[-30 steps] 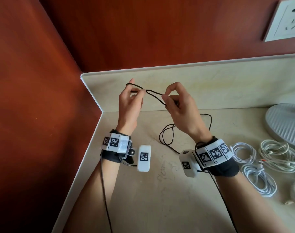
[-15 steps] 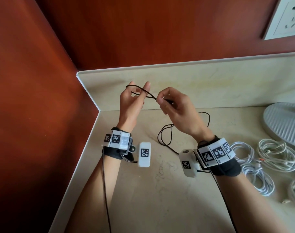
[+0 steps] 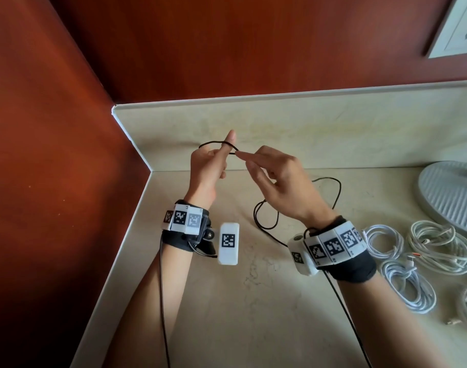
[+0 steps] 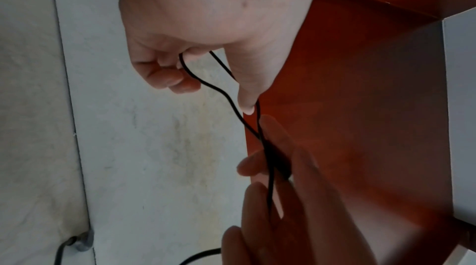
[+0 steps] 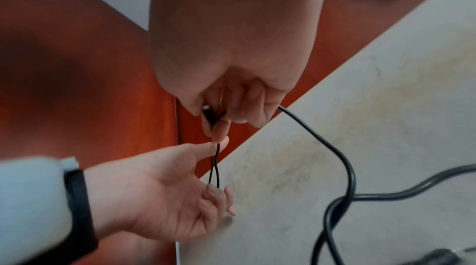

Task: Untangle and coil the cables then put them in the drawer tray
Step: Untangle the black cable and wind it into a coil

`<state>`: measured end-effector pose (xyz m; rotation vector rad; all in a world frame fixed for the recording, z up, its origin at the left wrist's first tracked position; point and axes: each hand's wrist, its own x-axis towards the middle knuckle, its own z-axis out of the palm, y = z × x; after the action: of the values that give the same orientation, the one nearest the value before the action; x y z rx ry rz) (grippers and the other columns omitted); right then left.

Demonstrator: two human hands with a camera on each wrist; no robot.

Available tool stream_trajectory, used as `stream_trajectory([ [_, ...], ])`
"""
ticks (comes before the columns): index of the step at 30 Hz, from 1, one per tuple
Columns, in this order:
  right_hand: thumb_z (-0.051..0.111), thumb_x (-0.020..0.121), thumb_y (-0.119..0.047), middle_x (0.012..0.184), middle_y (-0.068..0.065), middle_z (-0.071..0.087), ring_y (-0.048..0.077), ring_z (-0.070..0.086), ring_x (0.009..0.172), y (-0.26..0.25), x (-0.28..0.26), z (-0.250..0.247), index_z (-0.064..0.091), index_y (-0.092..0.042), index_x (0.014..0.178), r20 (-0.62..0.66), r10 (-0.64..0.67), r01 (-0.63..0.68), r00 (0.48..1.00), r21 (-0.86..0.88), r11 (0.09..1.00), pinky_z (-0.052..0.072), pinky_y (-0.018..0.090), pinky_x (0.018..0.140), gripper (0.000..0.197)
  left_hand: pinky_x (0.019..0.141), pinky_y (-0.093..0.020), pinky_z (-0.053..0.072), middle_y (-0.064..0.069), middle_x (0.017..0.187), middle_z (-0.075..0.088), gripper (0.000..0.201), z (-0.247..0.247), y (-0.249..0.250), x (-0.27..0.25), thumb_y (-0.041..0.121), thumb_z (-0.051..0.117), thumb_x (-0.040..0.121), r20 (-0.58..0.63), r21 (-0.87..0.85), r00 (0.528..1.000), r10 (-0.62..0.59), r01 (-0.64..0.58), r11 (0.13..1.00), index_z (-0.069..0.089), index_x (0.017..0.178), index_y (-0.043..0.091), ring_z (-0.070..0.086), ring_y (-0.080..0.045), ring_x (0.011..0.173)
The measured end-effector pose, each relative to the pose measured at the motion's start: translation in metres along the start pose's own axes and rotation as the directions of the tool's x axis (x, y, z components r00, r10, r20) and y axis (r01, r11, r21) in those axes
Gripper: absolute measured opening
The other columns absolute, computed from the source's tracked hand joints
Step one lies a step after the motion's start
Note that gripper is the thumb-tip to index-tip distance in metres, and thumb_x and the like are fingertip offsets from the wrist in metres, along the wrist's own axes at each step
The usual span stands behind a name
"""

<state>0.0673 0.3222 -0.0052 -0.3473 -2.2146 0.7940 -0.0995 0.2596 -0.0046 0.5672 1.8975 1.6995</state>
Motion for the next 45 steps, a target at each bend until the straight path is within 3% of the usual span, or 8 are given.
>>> stream_trajectory([
  [6, 0.064, 0.101, -0.011, 0.082, -0.005, 0.073, 0.015, 0.042, 0.051, 0.001, 0.002, -0.007, 0.057, -0.023, 0.139, 0.098, 0.217, -0.233, 0.971, 0.207, 0.95, 0.036, 0.019, 0.056, 0.04, 0.061, -0.032, 0.037, -0.001, 0.059, 0.038, 0.051, 0.002, 0.0, 0.001, 0.056, 0.076, 0.087, 0.017, -0.012, 0.998, 0.054, -0.054, 0.998, 0.051, 0.079, 0.013, 0.04, -0.022, 0.066],
  [12, 0.079, 0.092, -0.024, 0.071, -0.004, 0.076, 0.011, 0.032, 0.049, 0.01, 0.0, -0.01, 0.071, -0.018, 0.092, 0.164, 0.351, -0.38, 0.922, 0.205, 0.902, 0.029, 0.021, 0.049, 0.01, 0.07, -0.034, 0.04, -0.004, 0.07, 0.044, 0.058, 0.016, -0.006, -0.005, 0.07, 0.074, 0.074, 0.1, 0.016, 0.983, 0.156, -0.158, 0.987, 0.049, 0.081, 0.017, 0.044, -0.02, 0.064],
  [21, 0.064, 0.099, -0.041, 0.076, -0.012, 0.071, 0.012, 0.057, 0.057, 0.021, -0.005, -0.005, 0.069, -0.031, 0.098, -0.132, 0.364, -0.376, 0.922, -0.079, 0.923, 0.052, 0.037, 0.057, 0.012, 0.058, -0.024, 0.04, 0.02, 0.088, 0.056, 0.057, 0.028, -0.019, -0.006, 0.05, 0.077, 0.087, -0.052, -0.043, 0.95, 0.309, -0.311, 0.949, 0.056, 0.111, 0.003, 0.042, -0.011, 0.058],
  [25, 0.052, 0.104, -0.041, 0.069, -0.009, 0.068, 0.021, 0.06, 0.06, 0.019, -0.005, -0.007, 0.062, -0.029, 0.099, 0.022, 0.291, -0.274, 0.956, -0.279, 0.92, 0.053, 0.04, 0.06, 0.016, 0.07, -0.026, 0.052, -0.001, 0.112, 0.063, 0.055, 0.025, -0.02, -0.002, 0.041, 0.069, 0.096, -0.233, -0.012, 0.879, 0.417, -0.431, 0.902, 0.056, 0.14, 0.011, 0.054, -0.006, 0.07],
  [30, 0.054, 0.105, -0.038, 0.107, -0.006, 0.07, 0.028, 0.067, 0.093, 0.005, -0.005, -0.01, 0.069, -0.022, 0.103, 0.248, 0.345, -0.19, 0.905, -0.491, 0.85, 0.056, 0.044, 0.074, 0.022, 0.081, -0.024, 0.052, -0.016, 0.101, 0.075, 0.043, 0.025, -0.018, 0.015, 0.04, 0.056, 0.102, -0.192, 0.017, 0.882, 0.431, -0.436, 0.9, 0.072, 0.113, 0.002, 0.072, -0.026, 0.1],
  [34, 0.056, 0.103, -0.02, 0.134, -0.002, 0.062, 0.027, 0.063, 0.111, 0.002, -0.003, -0.007, 0.072, -0.009, 0.096, 0.282, 0.31, -0.137, 0.908, -0.498, 0.856, 0.056, 0.045, 0.081, 0.021, 0.057, -0.029, 0.041, 0.0, 0.065, 0.06, 0.037, 0.029, -0.017, 0.008, 0.038, 0.059, 0.104, -0.163, 0.137, 0.813, 0.558, -0.542, 0.829, 0.071, 0.084, 0.01, 0.058, -0.02, 0.059],
  [40, 0.048, 0.095, 0.008, 0.091, 0.007, 0.065, 0.032, 0.062, 0.076, 0.012, -0.005, 0.006, 0.059, -0.005, 0.094, 0.189, 0.269, -0.2, 0.944, -0.317, 0.927, 0.052, 0.05, 0.066, 0.017, 0.048, -0.041, 0.041, 0.009, 0.081, 0.076, 0.058, 0.021, -0.008, 0.017, 0.039, 0.07, 0.098, -0.306, 0.198, 0.698, 0.647, -0.618, 0.761, 0.059, 0.061, -0.005, 0.04, -0.002, 0.049],
  [45, 0.043, 0.099, 0.005, 0.096, 0.004, 0.065, 0.033, 0.059, 0.067, 0.006, -0.001, 0.008, 0.054, -0.014, 0.13, 0.099, 0.248, -0.202, 0.964, -0.337, 0.92, 0.051, 0.049, 0.056, 0.037, 0.051, -0.026, 0.028, 0.013, 0.059, 0.049, 0.037, 0.003, -0.007, 0.026, 0.039, 0.076, 0.093, -0.292, 0.413, 0.565, 0.771, -0.653, 0.635, 0.079, 0.115, 0.009, 0.029, -0.011, 0.049],
])
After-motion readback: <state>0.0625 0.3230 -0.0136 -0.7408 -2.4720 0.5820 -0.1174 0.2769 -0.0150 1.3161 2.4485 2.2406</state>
